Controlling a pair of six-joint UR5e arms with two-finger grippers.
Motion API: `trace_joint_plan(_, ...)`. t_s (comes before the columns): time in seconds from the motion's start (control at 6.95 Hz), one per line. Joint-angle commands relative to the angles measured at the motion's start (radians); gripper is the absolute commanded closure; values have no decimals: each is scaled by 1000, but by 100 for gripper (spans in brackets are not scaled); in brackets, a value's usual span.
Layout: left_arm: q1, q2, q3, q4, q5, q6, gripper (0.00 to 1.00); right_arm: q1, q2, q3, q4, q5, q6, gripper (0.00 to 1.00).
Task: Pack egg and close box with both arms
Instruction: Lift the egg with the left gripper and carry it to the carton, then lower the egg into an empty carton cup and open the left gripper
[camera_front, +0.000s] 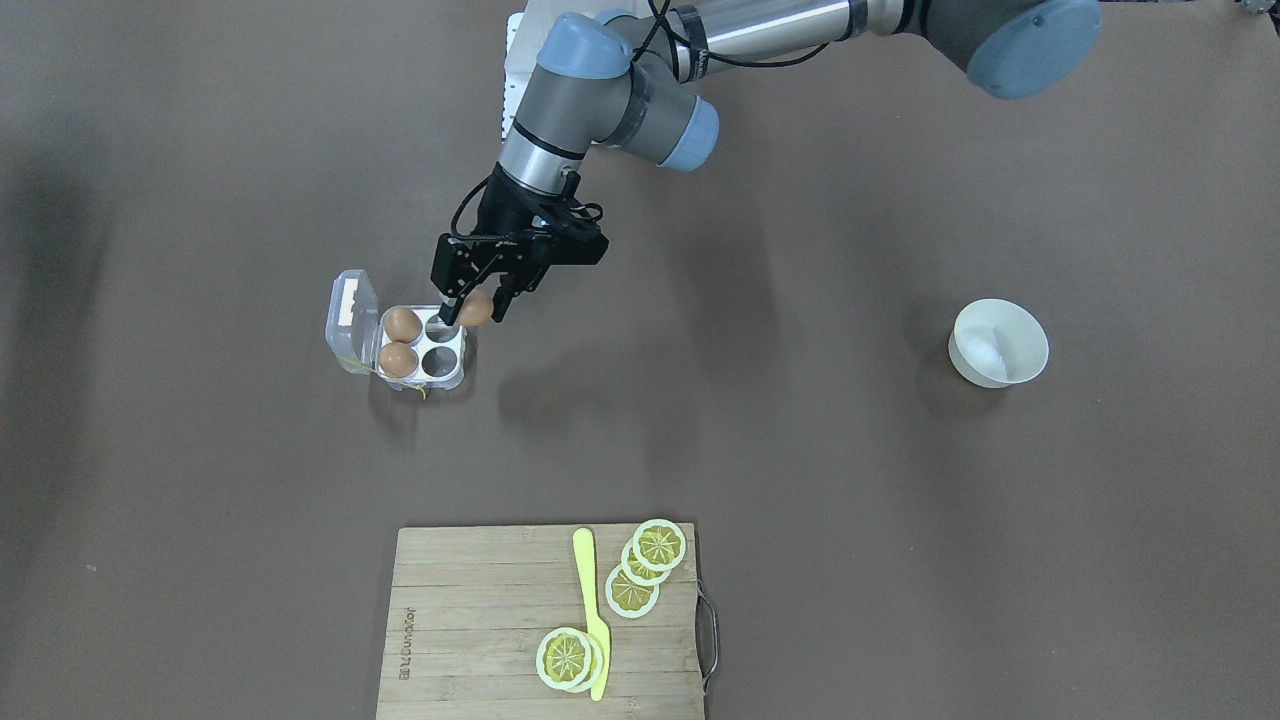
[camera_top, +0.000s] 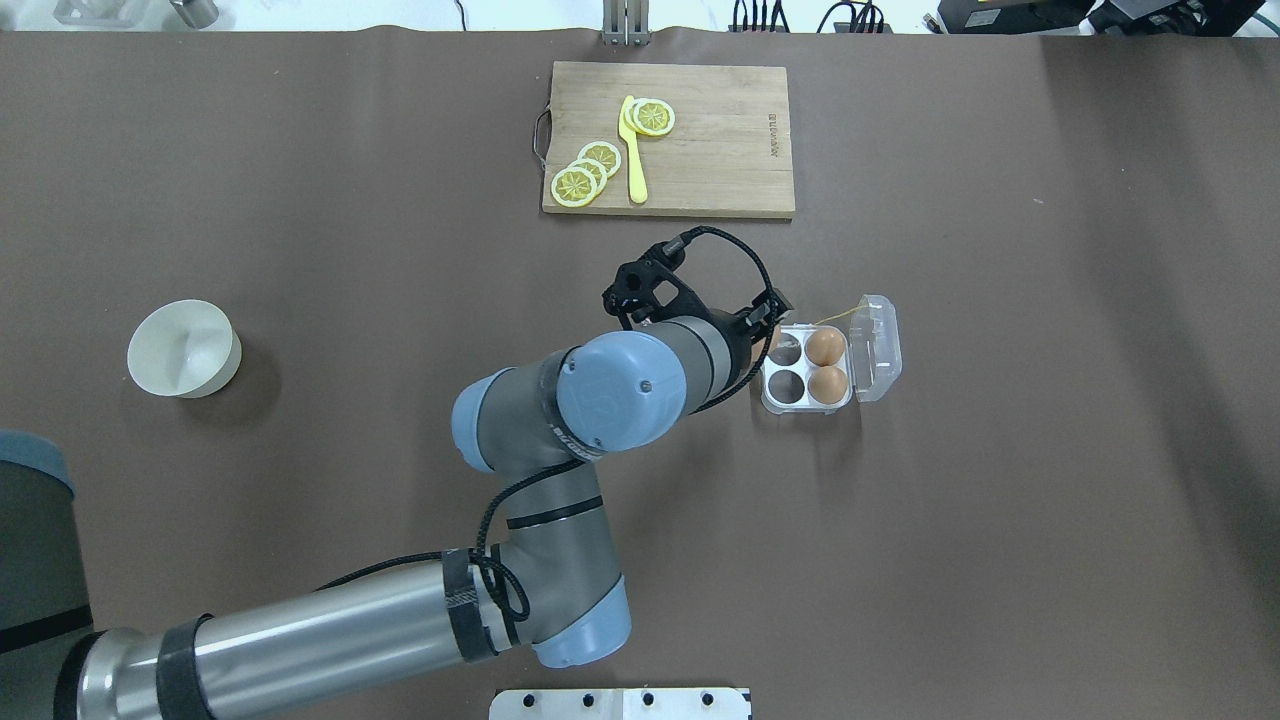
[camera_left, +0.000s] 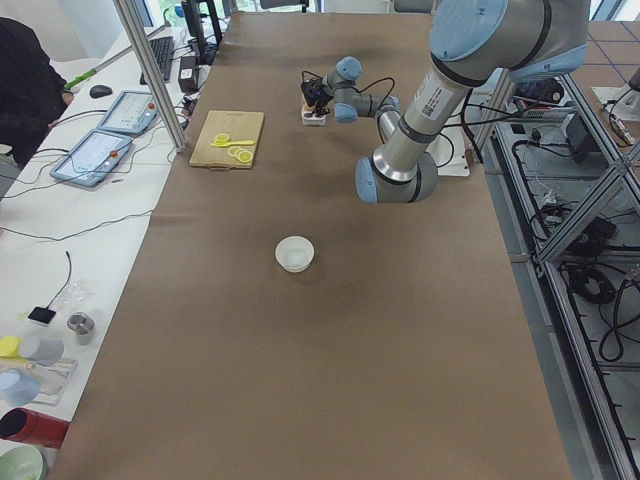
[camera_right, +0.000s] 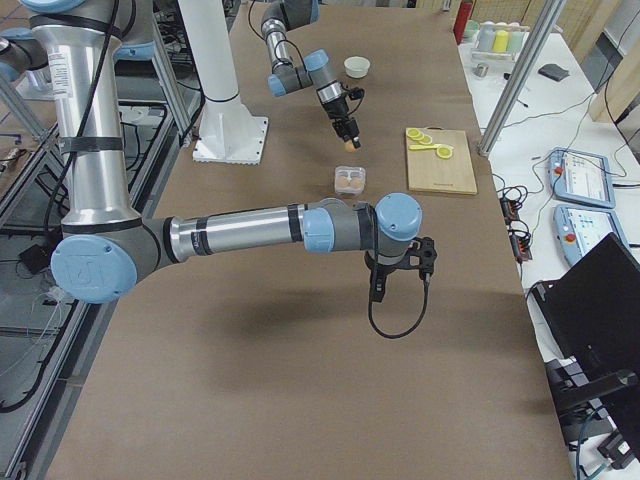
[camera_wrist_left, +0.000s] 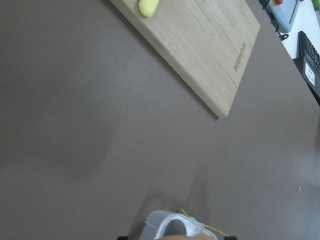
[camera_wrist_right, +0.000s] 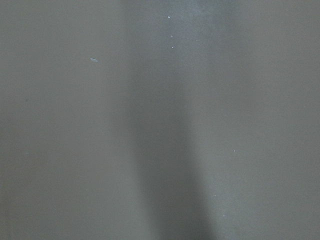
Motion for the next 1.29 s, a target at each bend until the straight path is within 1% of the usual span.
trace_joint_plan(0.0,11,-82,132,-51,48,2,74,-14,2,16,-1,35,1,0)
trace_joint_plan(0.58,27,-93,169,-53,54,11,73,-21,16,17,-4,38,3,0)
trace_joint_plan(0.86,36,-89,171,-53,54,11,73,-21,17,25,-3,60,26,0)
trace_joint_plan(1.01,44,-89,170,-51,54,11,72,-21,17,26,-1,63,30,0)
trace_joint_plan(1.15,50,-89,166,-50,54,11,69,-21,17,31,-3,63,30,0)
